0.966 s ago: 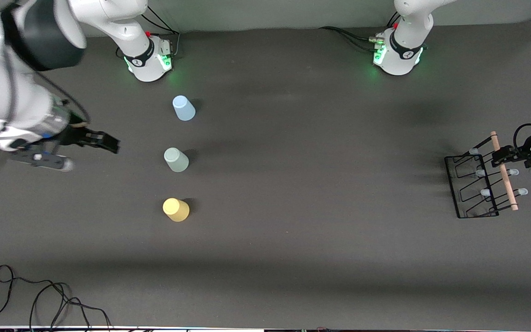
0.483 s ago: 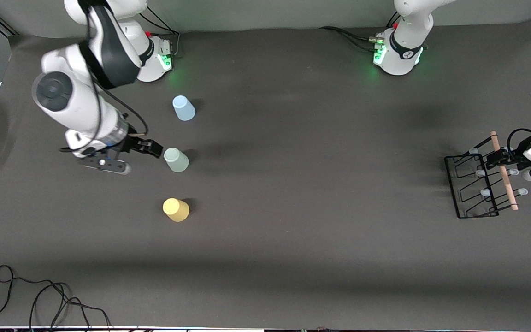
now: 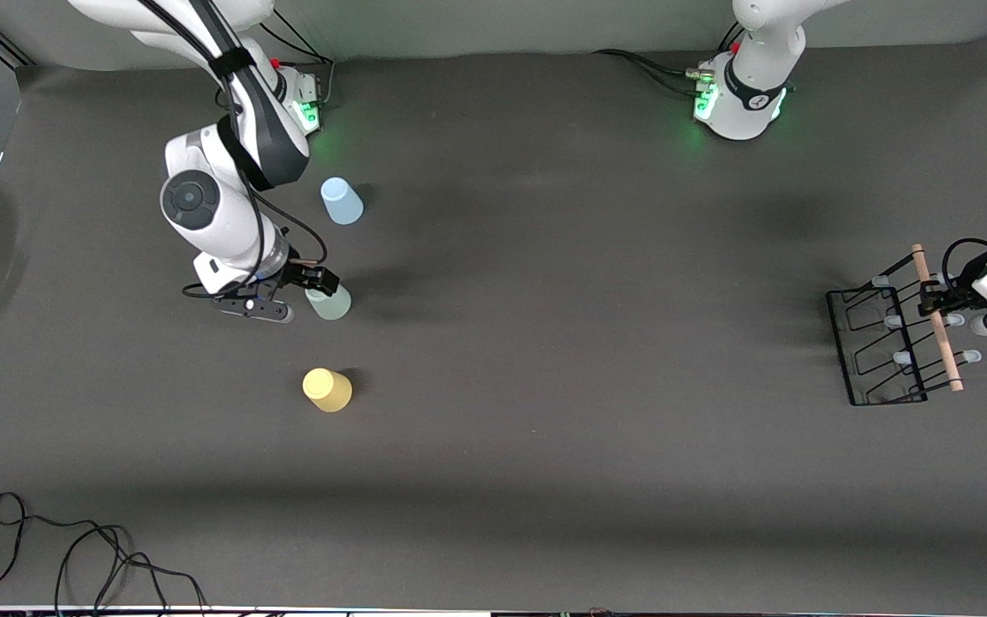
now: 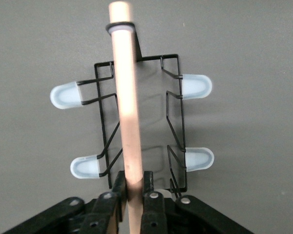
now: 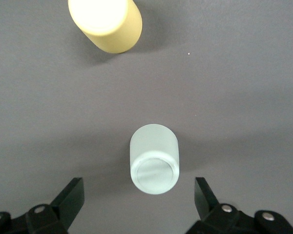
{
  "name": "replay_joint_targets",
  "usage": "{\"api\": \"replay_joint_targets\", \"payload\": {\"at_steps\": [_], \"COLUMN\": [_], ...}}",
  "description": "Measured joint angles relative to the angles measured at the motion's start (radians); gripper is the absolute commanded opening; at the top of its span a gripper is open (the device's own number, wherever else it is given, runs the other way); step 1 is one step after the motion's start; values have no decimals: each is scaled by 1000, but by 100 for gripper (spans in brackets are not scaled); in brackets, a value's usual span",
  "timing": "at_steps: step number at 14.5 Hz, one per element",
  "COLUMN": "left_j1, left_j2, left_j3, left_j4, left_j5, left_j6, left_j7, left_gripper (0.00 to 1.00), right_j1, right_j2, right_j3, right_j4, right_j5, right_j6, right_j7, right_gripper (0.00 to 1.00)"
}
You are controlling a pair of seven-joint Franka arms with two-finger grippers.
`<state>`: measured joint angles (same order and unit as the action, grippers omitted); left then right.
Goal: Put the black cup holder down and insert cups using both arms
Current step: 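Reach the right gripper down to the pale green cup, then grasp the green cup with the right gripper while the left gripper carries the rack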
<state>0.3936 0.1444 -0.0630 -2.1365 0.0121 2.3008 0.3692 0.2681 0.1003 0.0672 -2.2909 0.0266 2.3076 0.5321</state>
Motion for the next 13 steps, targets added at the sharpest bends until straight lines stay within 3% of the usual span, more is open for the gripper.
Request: {"api": "replay_joint_targets", "payload": {"at_steps": [4,7,9,11,12,13], "left_j1": [0,0,-3,-19,-43,-79], "left_j2": [-1,-7,-17,-24,-24,-23], "left_j3": [0,-3,-10,-19,-21,-23], "left_j4": [34,200,320,380,392,398], "left_j5": [-1,-2,-2,-4,-5,-6], "left_j6": [-41,-246,-367,-415,-422,-422], "left_j7": [0,-16,-22,-45,-68,-102], "left_gripper": [0,0,0,0,0,0], "right_j1": [4,6,6,6,6,7], "right_j2": [55,94,114,122,122,118], "right_j3": [0,0,0,0,0,0], "right_j4": [-75,-117,-135,-141,-141,-140], "right_j5": [0,0,0,0,0,0], "right_j6": [145,227,267,281,283,284], "right_j7": [0,0,0,0,0,0], "right_gripper": [100,98,61,10,0,0]}}
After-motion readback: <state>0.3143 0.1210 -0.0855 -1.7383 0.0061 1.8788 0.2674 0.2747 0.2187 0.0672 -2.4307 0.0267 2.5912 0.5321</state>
